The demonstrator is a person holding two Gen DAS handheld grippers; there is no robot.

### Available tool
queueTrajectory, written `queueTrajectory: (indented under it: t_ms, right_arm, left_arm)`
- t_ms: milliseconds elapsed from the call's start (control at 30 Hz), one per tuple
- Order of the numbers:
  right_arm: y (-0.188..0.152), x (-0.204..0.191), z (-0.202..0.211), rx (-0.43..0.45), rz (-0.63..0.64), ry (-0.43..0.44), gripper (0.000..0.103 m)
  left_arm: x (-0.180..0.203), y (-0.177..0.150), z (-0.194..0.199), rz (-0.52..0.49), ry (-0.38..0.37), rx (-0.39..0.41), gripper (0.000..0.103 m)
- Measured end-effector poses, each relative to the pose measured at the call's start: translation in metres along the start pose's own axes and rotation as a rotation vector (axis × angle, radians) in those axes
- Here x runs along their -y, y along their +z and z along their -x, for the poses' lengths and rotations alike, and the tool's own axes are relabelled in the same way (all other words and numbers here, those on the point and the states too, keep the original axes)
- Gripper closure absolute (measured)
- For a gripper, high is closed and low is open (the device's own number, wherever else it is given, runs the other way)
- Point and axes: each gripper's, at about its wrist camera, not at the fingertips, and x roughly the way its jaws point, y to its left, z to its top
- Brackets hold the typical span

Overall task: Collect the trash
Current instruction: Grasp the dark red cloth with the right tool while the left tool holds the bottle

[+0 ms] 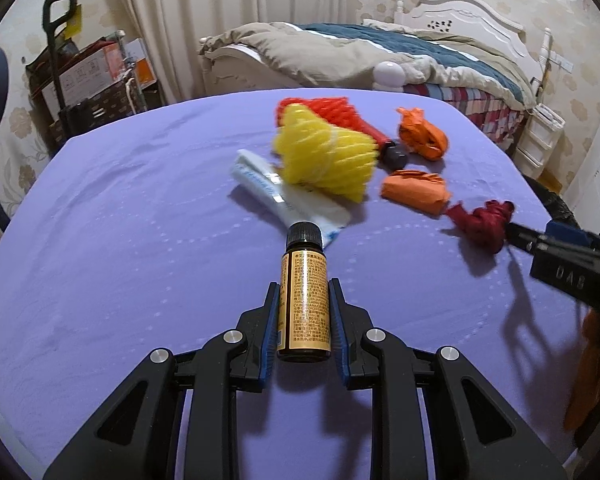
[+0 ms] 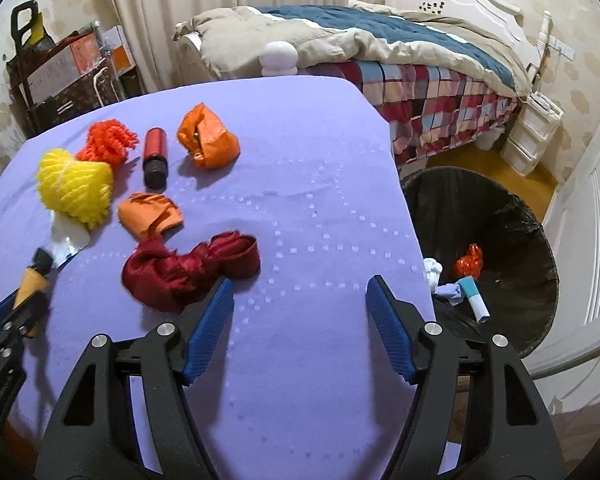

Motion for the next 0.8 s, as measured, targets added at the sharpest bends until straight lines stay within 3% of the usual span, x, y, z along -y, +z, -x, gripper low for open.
queueTrajectory:
  t_ms: [333, 567, 800]
  right_arm:
    - [0.029, -0.004, -0.017, 0.039, -0.008, -0.007, 0.035]
    - [0.037, -0.001, -0.003, 0.088, -0.064, 0.017, 0.035]
    - [0.027, -0.036, -0.008, 0.038, 0.028, 0.085, 0.035]
  left_arm:
    - [-0.035, 0.004, -0.008, 0.062, 0.040, -0.008, 0.078]
    - [-0.051, 0.010, -0.014, 0.086, 0.063, -0.007, 0.078]
    - [-0.061, 0.014, -0.018, 0.108, 0.076, -0.003, 0.078]
